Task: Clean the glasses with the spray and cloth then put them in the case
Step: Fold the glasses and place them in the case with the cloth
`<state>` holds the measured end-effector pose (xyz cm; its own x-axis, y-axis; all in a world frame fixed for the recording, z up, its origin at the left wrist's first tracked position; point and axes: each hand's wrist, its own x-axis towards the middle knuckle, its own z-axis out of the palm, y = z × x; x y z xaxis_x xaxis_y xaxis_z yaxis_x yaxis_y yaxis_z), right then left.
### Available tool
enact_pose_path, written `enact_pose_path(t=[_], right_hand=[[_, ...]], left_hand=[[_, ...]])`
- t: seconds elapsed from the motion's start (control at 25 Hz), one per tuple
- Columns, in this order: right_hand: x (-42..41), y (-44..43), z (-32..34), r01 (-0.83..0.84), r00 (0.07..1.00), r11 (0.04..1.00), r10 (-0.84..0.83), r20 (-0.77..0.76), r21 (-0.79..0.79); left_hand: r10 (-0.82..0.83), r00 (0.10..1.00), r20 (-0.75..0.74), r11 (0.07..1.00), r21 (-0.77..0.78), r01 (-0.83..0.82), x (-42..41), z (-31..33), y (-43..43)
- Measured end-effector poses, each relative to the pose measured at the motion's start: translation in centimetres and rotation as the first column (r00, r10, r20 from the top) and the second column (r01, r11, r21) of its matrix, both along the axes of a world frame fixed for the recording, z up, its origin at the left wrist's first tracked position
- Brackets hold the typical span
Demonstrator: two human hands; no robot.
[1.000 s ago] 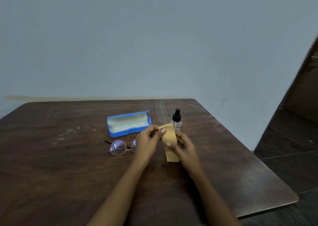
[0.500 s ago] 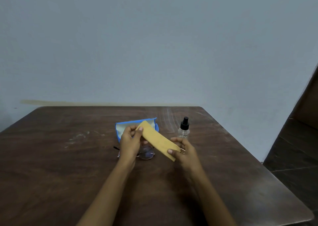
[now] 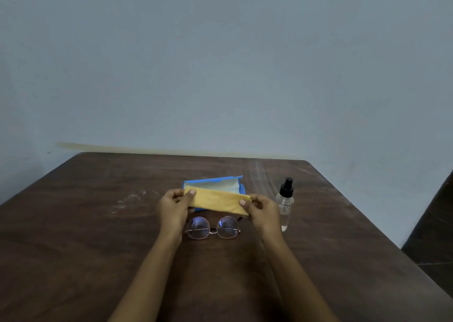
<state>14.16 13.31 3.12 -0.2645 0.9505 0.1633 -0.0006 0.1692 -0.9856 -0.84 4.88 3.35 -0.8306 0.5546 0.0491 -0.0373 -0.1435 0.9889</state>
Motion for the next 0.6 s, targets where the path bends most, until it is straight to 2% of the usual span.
enact_pose_path(t=[0.08,0.28,0.4,0.6], right_hand=[[-0.8,0.6,0.1,0.031,0.999,0.999,-0.031,0.008,-0.033],[-2.6,3.4,0.2,0.124,0.982,0.992,-0.12,0.146,-0.013],[-3.6,5.0,0.0,0.131,0.965,0.99,-0.114,0.236,-0.055],[-4.5,6.7,0.2,0.1,0.967,0.985,-0.062,0.248,-0.14]], left_hand=[[0.038,0.998,-0.047,0.997,-0.067,-0.041,-0.7,-0.5,0.1],[0.118,0.976,-0.184,0.959,-0.233,-0.16,-2.0,-0.7,1.0],[0.146,0.959,-0.243,0.931,-0.295,-0.216,-2.5,-0.6,1.7],[0.135,0.937,-0.323,0.894,-0.368,-0.256,-2.9,-0.7,2.8]])
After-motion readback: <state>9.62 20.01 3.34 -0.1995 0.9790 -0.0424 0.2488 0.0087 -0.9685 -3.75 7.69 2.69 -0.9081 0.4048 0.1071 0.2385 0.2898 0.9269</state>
